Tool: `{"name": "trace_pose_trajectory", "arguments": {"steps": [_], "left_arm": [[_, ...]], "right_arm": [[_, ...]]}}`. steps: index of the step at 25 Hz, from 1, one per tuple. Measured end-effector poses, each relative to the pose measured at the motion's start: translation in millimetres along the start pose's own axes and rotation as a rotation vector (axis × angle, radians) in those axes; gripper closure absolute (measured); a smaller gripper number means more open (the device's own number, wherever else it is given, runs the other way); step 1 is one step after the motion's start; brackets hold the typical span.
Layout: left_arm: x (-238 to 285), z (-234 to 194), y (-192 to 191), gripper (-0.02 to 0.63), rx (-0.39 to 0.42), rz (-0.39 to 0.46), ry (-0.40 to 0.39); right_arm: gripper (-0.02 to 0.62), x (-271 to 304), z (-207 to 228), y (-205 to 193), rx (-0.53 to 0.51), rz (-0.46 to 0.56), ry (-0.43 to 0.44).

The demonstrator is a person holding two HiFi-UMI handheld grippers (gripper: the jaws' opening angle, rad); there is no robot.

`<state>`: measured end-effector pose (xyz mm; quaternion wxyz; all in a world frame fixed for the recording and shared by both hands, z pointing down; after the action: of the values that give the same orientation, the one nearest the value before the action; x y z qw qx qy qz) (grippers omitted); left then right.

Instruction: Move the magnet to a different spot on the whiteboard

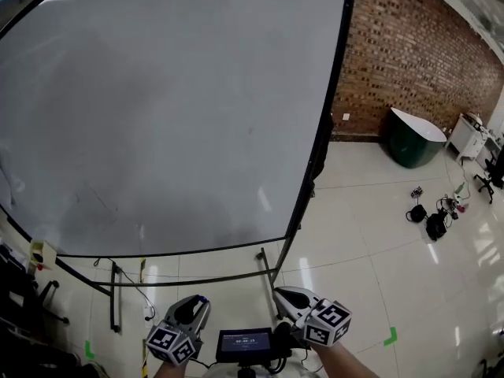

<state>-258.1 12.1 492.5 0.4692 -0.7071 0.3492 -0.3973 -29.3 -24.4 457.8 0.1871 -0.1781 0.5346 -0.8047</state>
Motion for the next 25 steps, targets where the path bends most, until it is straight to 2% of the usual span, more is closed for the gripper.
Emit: {"name": "trace_pose_trajectory", "arguments": {"steps": [7, 17, 25], "left_arm": [[24.8, 10.7, 22.7, 0.448, 0.061, 0.003, -0.010], [66.9, 16.5, 52.9, 0.448, 0.078, 0.036, 0.029], [91.0, 10.8, 79.3, 0.448, 0.008, 0.099, 0.068]], "right_arm": [[0.563, -4.2, 22.4, 3.5, 0.030, 0.028, -0.015], [0.563, 10.7, 54.2, 29.7, -0.015, -0.002, 0.061], [0.563, 29.4, 84.2, 48.4, -0.055, -0.028, 0.127]]}}
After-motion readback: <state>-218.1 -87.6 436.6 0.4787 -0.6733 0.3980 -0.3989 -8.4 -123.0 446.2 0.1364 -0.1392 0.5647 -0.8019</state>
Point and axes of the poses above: the fingertips, and each gripper's own axes: x forward along the fingers, z to its right, y out of its top, the point moved 4 cm from there along -x, backward along the fingers, and after that the axes turned 8 degrees about y, right-handed, at the moved point
